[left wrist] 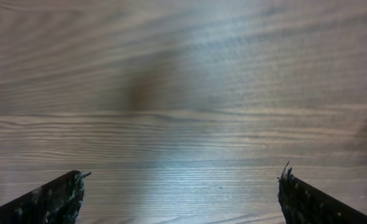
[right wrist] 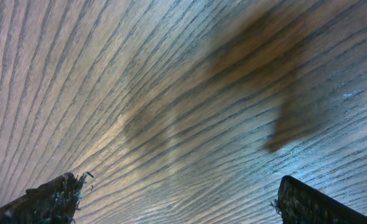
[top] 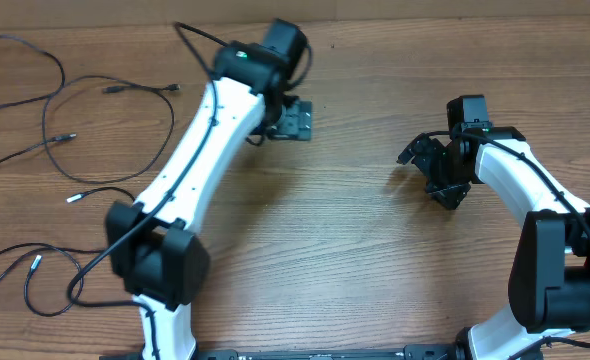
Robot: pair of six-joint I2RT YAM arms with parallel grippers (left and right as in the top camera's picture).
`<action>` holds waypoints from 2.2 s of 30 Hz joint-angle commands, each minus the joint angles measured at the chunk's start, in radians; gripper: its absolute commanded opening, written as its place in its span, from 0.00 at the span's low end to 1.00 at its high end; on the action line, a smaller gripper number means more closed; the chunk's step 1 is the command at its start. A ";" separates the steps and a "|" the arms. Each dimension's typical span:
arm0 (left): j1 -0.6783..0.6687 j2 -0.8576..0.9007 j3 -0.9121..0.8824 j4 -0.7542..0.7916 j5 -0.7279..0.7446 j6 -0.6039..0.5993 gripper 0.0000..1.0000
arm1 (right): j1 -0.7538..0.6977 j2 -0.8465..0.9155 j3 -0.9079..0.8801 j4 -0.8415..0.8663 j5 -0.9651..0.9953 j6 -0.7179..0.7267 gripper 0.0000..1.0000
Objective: Untangle cables
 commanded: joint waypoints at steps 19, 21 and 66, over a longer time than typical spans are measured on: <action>0.121 -0.927 -0.740 0.368 -0.106 -0.013 1.00 | 0.006 -0.001 -0.004 0.005 0.010 -0.008 1.00; 0.176 -1.072 -0.872 0.426 -0.122 -0.013 1.00 | 0.006 -0.001 -0.004 0.005 0.010 -0.008 1.00; 0.268 -1.386 -0.966 0.291 -0.208 -0.011 1.00 | 0.006 -0.001 -0.004 0.005 0.010 -0.008 1.00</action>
